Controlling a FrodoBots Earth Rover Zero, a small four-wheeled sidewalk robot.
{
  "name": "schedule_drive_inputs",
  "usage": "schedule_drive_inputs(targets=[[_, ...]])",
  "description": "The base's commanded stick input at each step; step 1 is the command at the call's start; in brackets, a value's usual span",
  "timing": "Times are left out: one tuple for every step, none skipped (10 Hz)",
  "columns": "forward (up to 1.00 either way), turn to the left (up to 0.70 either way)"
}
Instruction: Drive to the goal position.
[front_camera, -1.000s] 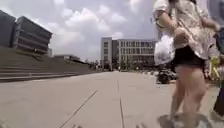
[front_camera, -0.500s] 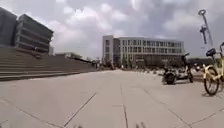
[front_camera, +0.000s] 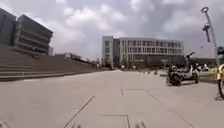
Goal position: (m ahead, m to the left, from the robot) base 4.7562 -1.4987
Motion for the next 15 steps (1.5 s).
schedule_drive_inputs(targets=[[0.70,0.00],[0.70,0.00],[0.70,0.00],[0.70,0.00],[0.70,0.00],[0.70,-0.03],[0.70,-0.12],[0.70,-0.14],[0.70,-0.12],[0.70,-0.05],[0.70,0.00],[0.70,0.00],[0.70,0.00],[0.70,0.00],[0.70,0.00]])
